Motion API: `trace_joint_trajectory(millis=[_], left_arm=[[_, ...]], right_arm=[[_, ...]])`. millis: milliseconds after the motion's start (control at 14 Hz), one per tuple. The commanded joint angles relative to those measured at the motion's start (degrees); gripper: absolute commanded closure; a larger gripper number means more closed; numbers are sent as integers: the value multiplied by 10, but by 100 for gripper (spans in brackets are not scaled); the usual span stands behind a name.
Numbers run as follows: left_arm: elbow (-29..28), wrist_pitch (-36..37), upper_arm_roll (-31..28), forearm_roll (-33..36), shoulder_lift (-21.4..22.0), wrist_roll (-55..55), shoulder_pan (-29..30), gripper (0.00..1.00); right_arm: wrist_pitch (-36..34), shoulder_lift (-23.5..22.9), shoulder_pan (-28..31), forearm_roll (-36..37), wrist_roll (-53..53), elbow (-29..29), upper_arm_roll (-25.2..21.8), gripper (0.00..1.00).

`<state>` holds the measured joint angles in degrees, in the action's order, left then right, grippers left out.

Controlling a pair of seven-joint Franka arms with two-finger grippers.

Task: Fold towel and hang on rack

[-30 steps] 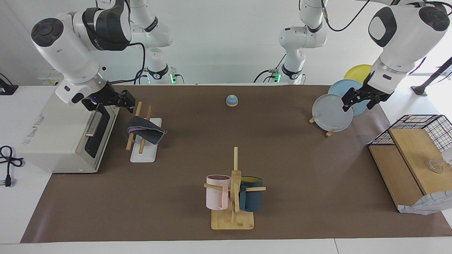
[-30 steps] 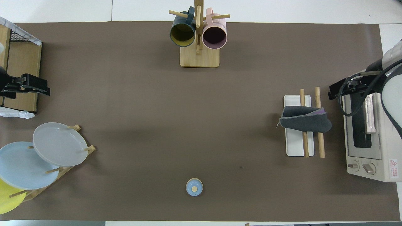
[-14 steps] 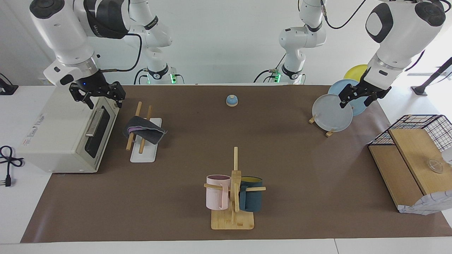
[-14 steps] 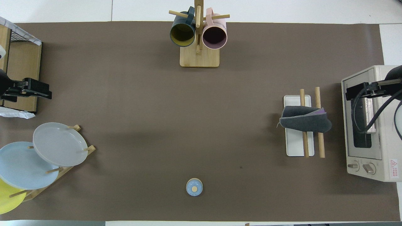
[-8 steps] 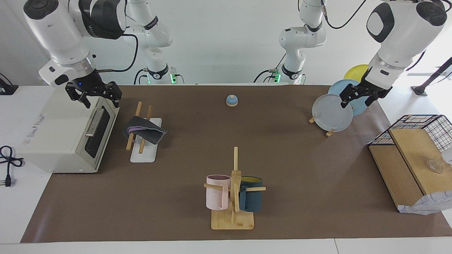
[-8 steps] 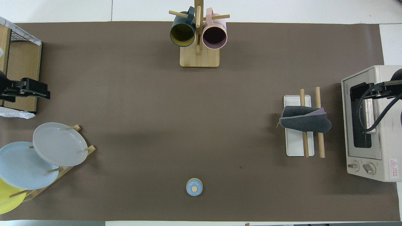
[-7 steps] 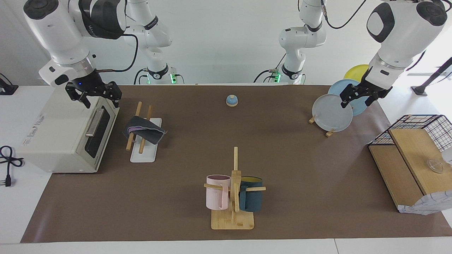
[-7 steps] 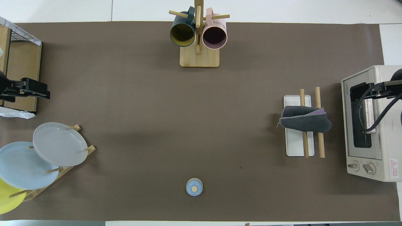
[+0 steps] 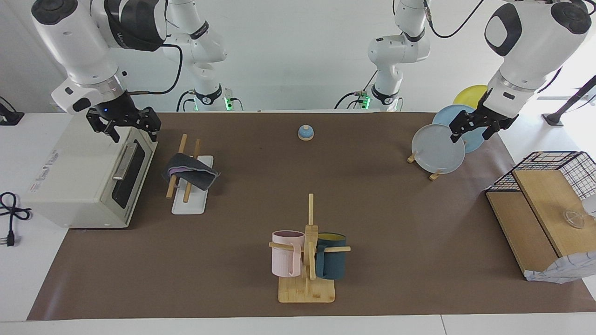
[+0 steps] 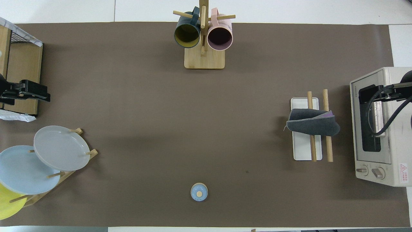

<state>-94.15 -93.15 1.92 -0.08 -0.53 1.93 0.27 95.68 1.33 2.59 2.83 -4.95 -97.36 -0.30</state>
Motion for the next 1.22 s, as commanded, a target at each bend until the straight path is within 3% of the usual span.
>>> trace_joint_trajectory(millis=[0, 1147], left_arm=[[-15, 0, 5, 11, 15, -2, 5, 0], [-15, 0, 5, 11, 15, -2, 5, 0]], right_arm=[[-10, 9, -1, 1, 7, -3, 0, 0], [-21, 17, -32, -24, 5, -8, -48, 0]])
